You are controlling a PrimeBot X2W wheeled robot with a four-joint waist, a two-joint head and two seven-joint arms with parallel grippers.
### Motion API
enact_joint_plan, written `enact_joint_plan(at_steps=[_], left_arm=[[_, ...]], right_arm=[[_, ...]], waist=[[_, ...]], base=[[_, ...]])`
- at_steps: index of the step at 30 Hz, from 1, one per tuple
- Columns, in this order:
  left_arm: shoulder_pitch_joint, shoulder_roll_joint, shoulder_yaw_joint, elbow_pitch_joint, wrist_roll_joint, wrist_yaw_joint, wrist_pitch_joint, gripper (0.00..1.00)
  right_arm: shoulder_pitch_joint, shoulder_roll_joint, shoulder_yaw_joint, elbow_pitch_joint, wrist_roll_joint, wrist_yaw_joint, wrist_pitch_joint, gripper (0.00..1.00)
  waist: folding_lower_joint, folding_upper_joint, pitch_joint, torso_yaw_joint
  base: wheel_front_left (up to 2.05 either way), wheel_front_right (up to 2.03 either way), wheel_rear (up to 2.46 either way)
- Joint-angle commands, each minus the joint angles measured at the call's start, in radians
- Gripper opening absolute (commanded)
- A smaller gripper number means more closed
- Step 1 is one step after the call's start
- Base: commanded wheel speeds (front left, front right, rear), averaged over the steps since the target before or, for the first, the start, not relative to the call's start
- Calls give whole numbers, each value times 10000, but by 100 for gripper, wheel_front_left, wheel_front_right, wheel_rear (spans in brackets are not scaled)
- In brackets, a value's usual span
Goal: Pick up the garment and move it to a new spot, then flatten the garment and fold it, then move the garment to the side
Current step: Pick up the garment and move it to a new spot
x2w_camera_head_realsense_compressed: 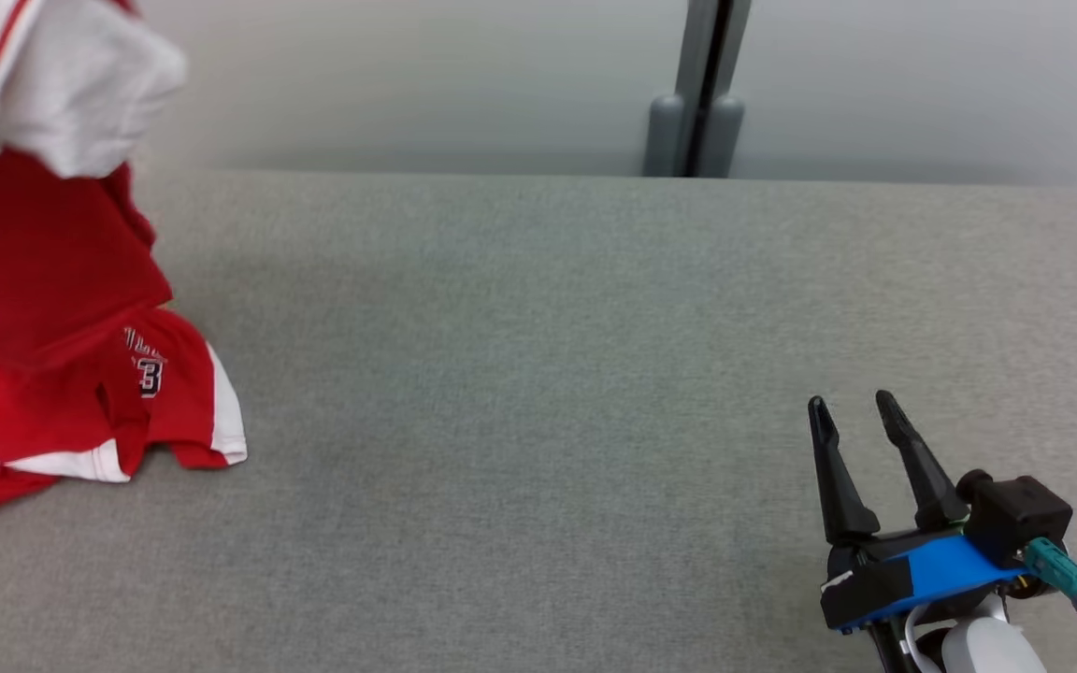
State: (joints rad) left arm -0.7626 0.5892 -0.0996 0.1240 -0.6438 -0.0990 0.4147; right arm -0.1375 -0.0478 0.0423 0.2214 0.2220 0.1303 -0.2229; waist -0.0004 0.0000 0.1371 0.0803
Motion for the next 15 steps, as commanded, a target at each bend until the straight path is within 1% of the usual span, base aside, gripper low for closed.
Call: enact_joint_plan(at_steps=[1, 5, 9, 10, 11, 15], left_arm=[[-505, -344, -540, -390, 38, -82, 257, 0], [-1160, -1067, -1390, -1055, -285, -175, 662, 0], [-1276, -1657, -2078, -1438, -532, -214, 1010, 0], [-1228, -1709, -2231, -1486, -536, -224, 1055, 0], [-1228, -1709, -2231, -1486, -536, -224, 1055, 0], [-693, -1992, -2860, -1297, -596, -233, 1181, 0]], right_arm=[[197, -47, 30, 107, 96, 9, -85, 100], [321, -48, 126, 165, 217, 9, -125, 100], [366, -44, 275, 132, 231, 9, -100, 100], [358, -43, 335, 111, 224, 9, -76, 100], [358, -43, 335, 111, 224, 9, -76, 100], [358, -45, 326, 20, 165, 9, -16, 100]], waist=[[4, 0, -498, -396], [4, 0, -787, -865], [4, 0, -775, -1472], [4, 0, -749, -1655], [4, 0, -749, -1655], [4, 0, -587, -2301]], base=[[0, 0, 0], [0, 0, 0], [0, 0, 0], [0, 0, 0], [0, 0, 0], [0, 0, 0]])
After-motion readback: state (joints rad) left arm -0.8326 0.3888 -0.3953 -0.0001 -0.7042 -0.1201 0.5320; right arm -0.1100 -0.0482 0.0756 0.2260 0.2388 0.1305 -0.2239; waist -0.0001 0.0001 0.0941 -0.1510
